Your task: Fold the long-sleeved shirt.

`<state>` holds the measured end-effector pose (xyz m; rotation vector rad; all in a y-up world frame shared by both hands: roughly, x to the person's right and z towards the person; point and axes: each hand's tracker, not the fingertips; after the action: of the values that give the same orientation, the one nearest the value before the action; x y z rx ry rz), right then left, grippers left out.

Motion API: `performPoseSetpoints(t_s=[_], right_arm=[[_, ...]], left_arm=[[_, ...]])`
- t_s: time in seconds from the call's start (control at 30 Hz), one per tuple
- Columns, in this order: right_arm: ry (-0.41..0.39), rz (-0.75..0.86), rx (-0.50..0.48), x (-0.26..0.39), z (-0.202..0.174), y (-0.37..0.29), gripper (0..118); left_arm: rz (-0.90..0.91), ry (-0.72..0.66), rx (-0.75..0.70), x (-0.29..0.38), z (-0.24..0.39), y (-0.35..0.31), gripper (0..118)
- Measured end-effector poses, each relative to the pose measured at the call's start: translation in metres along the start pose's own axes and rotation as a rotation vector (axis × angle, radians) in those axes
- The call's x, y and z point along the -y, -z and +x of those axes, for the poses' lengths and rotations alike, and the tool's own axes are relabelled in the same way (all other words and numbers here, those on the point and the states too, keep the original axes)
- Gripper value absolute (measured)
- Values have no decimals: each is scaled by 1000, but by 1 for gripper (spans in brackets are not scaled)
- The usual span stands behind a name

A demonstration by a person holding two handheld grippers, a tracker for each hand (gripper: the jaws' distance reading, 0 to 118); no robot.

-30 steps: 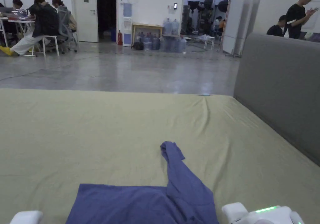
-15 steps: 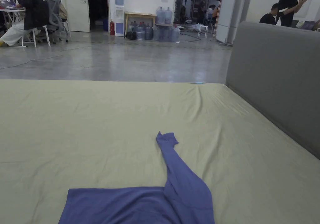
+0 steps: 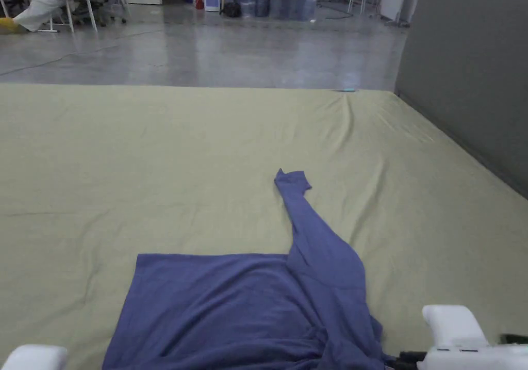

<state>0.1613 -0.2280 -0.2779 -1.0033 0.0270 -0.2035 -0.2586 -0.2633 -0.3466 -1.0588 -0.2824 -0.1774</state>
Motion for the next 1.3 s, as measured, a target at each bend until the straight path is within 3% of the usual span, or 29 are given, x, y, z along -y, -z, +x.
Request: performPoseSetpoints(t_s=[0.17,0.2,0.23,0.27,0.3,0.43,0.5,0.6,0.67,0.73,0.77,0.83,0.87,0.9,0.93,0.97,1.0,1.1,1.17,1.2,1.23,1.3], right_arm=[[-28,5,-59,13,-12,-3,0],[-18,17,-71,8,-13,-2,0],[-5,24,-90,7,-13,-2,0],[10,26,-113,5,-14,-2,0],[26,28,-132,4,-14,-1,0],[53,9,-151,-2,-13,11,0],[65,3,-144,-5,-9,18,0],[81,-12,-119,-8,0,24,0],[82,-31,-84,-13,7,28,0],[60,-33,-16,-26,15,36,0],[59,-30,-6,-35,19,40,0],[72,-14,-6,-65,33,56,0],[82,2,1,-82,39,65,0],[107,33,4,-103,47,78,9],[118,49,-11,-123,55,92,40],[114,46,-14,-142,61,108,84],[119,23,2,-163,67,130,118],[119,-33,71,-203,71,177,118],[74,-129,44,-221,77,206,117],[63,-173,84,-224,77,221,108],[67,-193,139,-224,75,231,91],[27,-219,197,-220,61,244,39]], left_arm=[[22,-144,158,-56,-14,13,0],[55,-146,170,-78,-18,19,29],[68,-141,156,-103,-24,34,77],[63,-145,142,-128,-27,51,114],[45,-148,142,-153,-32,71,116],[0,-215,71,-232,-41,141,114],[-18,-231,52,-234,-38,174,112],[-74,-266,20,-241,-31,213,98],[-150,-183,-53,-228,-26,226,93],[-68,-134,-65,-232,-15,212,90],[-51,-117,-55,-226,-13,205,75],[-5,-51,-83,-224,2,184,0],[-15,-43,-12,-226,7,174,0],[-14,-39,34,-220,5,170,0],[-12,-51,58,-219,5,164,0],[-13,-65,63,-219,5,157,0],[-5,-79,58,-218,4,151,0],[27,-89,50,-221,-5,142,0],[37,-95,43,-223,-13,139,0],[36,-102,36,-221,-18,139,0],[32,-113,34,-219,-22,138,0],[26,-130,28,-216,-31,138,0]])
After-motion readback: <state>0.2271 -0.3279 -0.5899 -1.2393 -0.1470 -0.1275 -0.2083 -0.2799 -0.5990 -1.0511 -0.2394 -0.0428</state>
